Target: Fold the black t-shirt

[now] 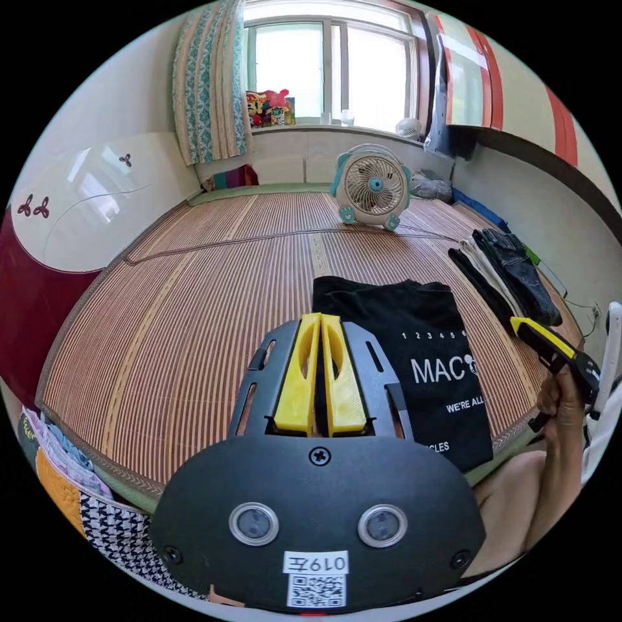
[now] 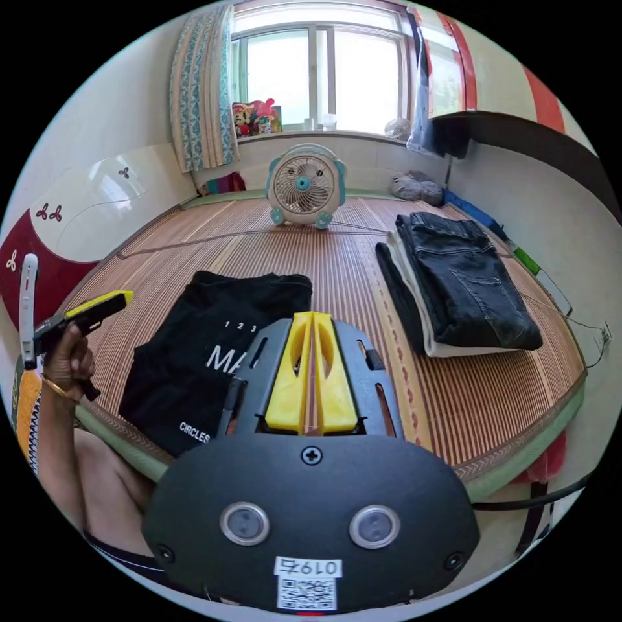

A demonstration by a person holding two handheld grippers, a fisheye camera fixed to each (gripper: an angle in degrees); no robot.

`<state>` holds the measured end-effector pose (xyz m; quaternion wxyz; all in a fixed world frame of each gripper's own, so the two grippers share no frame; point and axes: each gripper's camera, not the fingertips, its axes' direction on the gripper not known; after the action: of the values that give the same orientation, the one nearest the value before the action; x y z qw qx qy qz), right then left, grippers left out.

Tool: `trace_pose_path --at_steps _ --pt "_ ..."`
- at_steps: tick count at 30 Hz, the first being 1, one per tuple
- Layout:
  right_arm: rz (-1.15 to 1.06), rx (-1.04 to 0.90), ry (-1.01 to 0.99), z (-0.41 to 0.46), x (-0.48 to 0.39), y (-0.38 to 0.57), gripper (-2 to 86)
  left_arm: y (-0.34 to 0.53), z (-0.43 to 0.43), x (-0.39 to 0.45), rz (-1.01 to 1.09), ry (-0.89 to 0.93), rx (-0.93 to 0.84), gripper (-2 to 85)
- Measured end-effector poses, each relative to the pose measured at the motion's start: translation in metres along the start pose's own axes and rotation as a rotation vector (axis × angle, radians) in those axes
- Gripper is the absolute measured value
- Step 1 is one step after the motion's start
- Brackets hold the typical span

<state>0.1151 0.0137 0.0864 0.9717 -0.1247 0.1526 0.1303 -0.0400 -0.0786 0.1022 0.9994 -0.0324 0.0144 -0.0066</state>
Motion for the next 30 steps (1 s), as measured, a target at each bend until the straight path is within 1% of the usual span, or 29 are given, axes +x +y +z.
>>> trace_pose_path --at_steps 3,5,7,11,15,17,20,25,30 --pt "-0.025 -0.039 -0.056 0.002 -0.007 0.001 0.5 -0.002 0.007 -0.022 -0.017 0.026 -0.026 0.8" --pt "-0.084 -0.065 -0.118 0.002 -0.031 0.002 3.6 -0.005 0.014 -0.036 -0.018 0.059 -0.052 0.7" --pt "-0.150 -0.085 -0.145 0.003 -0.059 0.004 3.8 -0.007 0.020 -0.045 -0.017 0.089 -0.071 0.7" --pt "-0.242 -0.105 -0.266 0.003 -0.127 0.011 1.8 -0.011 0.031 -0.060 -0.009 0.120 -0.114 0.8" --pt "-0.337 -0.099 -0.250 0.003 -0.186 0.021 3.2 -0.011 0.034 -0.073 -0.014 0.127 -0.124 0.9" --pt "-0.380 -0.108 -0.244 0.005 -0.215 0.029 3.2 -0.010 0.032 -0.080 -0.006 0.093 -0.122 1.0" --pt "-0.418 -0.126 -0.229 0.004 -0.242 0.045 5.1 -0.006 0.032 -0.090 0.009 0.068 -0.129 1.0" --pt "-0.458 -0.182 -0.223 -0.003 -0.268 0.079 9.5 -0.004 0.028 -0.112 -0.006 0.102 -0.113 0.9" --pt "-0.558 -0.178 -0.152 -0.017 -0.299 0.109 12.9 0.002 0.028 -0.128 0.009 0.135 -0.124 0.9"
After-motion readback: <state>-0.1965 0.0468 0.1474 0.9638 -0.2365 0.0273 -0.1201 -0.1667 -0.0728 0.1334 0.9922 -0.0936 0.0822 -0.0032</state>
